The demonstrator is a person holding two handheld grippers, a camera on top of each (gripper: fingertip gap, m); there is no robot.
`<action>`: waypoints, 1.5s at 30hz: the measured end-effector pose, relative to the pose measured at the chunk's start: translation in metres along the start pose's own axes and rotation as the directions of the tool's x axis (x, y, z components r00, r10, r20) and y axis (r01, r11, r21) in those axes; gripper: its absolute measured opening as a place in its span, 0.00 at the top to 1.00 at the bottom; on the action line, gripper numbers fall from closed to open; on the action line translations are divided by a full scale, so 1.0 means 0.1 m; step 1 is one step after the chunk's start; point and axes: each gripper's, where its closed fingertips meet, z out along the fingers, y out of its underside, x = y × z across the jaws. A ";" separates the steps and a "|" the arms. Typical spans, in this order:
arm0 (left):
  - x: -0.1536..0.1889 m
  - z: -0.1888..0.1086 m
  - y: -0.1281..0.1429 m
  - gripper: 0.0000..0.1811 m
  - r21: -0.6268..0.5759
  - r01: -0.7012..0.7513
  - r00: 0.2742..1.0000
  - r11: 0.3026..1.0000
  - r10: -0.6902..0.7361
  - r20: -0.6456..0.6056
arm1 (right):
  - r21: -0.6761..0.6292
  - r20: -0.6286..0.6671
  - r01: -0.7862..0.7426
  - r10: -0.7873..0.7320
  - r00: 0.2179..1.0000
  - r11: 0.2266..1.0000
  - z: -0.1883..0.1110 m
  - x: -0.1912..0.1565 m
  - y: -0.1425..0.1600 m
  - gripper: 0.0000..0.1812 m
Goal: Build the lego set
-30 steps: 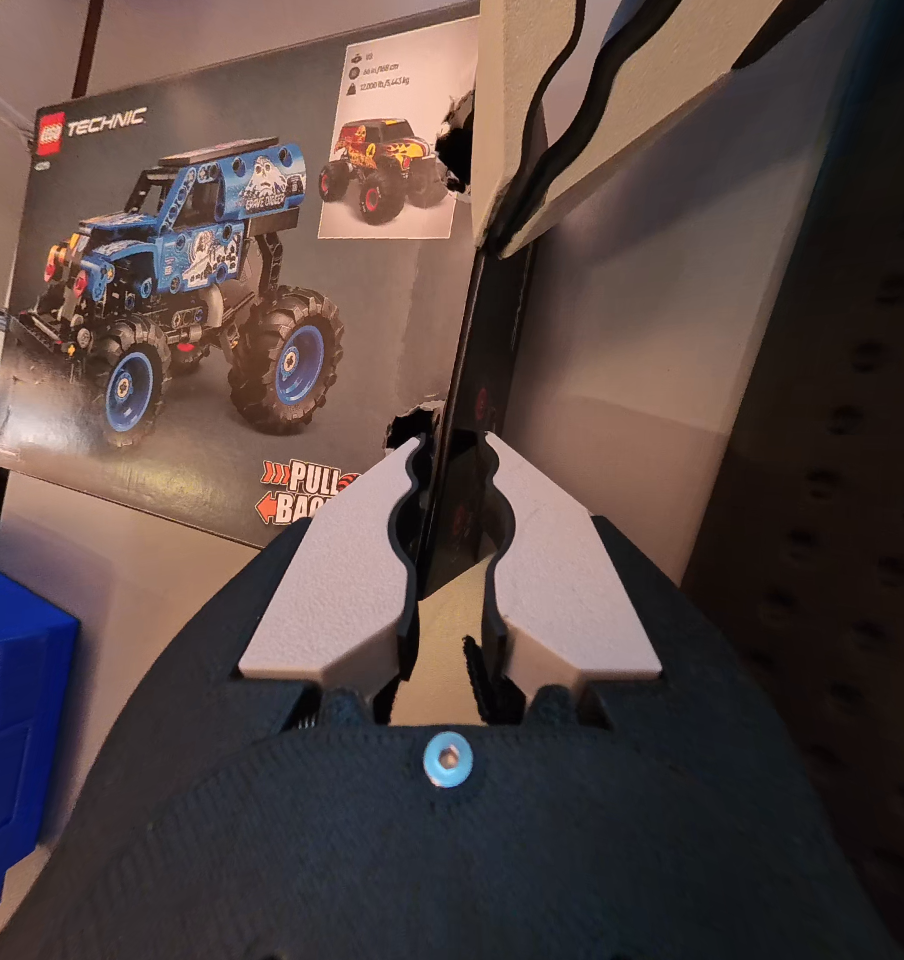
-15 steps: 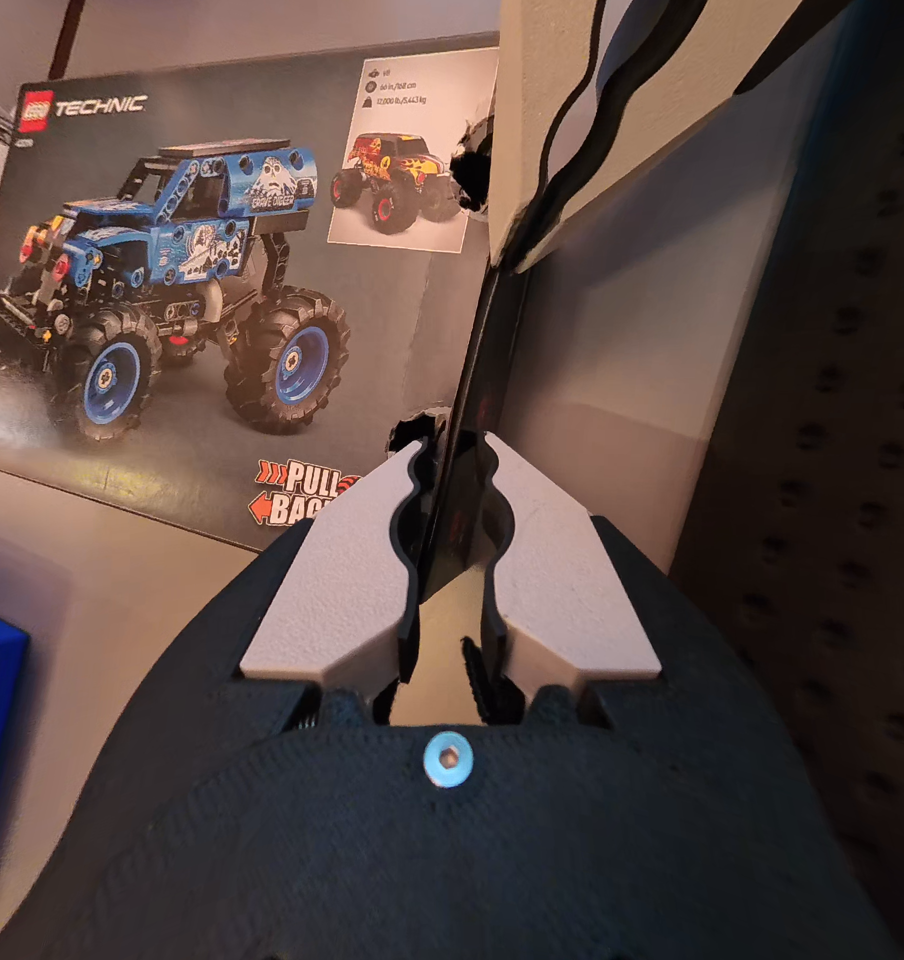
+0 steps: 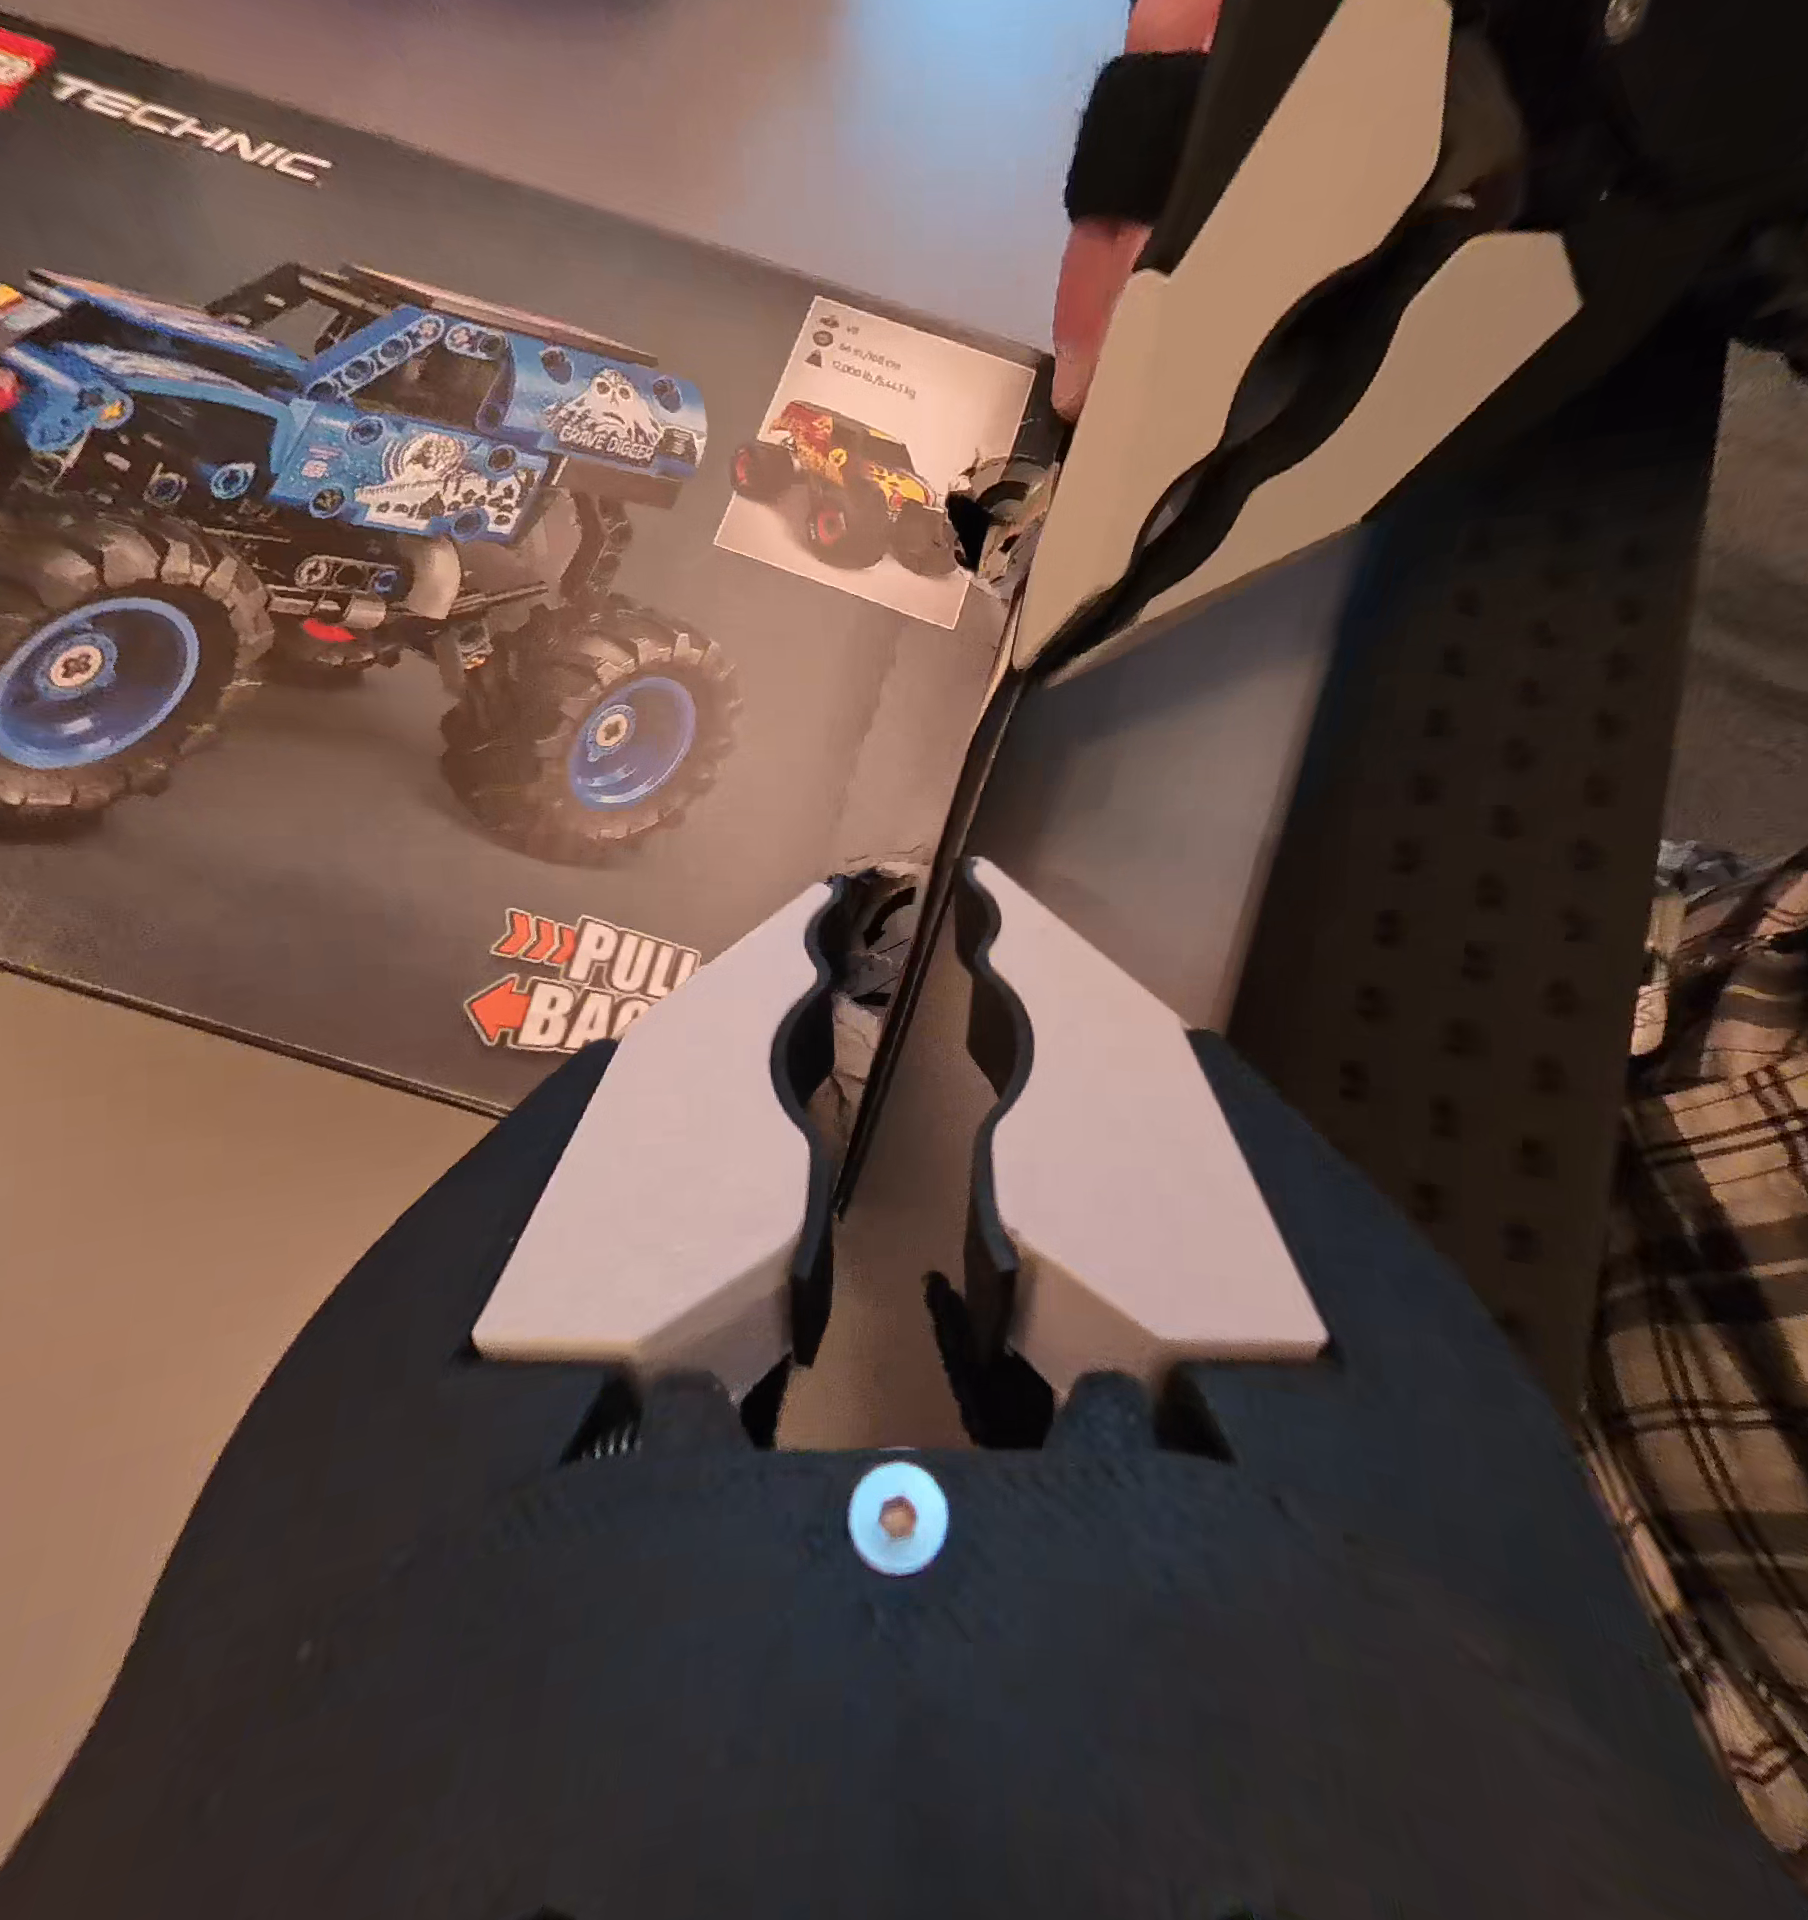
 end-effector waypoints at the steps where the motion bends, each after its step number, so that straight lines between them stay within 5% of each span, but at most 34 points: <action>1: 0.01 0.02 0.00 0.90 -0.009 -0.009 1.000 1.000 0.010 0.006 | 0.002 0.001 -0.004 0.004 1.000 1.000 0.00 0.00 0.00 1.00; 5: 0.04 -0.01 -0.04 0.86 0.019 0.076 0.997 0.997 -0.076 -0.030 | 0.002 -0.001 -0.006 0.006 1.000 1.000 0.00 0.01 0.00 1.00; 10: -0.07 -0.01 -0.05 0.98 0.044 0.136 0.991 0.990 -0.137 0.004 | 0.004 0.000 -0.002 0.002 1.000 1.000 0.00 0.00 0.00 1.00; 29: -0.19 0.10 0.05 1.00 -0.133 0.010 0.985 0.991 0.014 0.172 | 0.010 -0.001 0.069 -0.069 0.998 0.998 0.00 -0.09 -0.03 1.00; 45: -0.26 0.13 0.05 1.00 -0.128 0.059 0.984 0.990 -0.036 0.175 | -0.021 -0.024 0.107 -0.107 0.994 0.994 0.01 -0.15 -0.07 1.00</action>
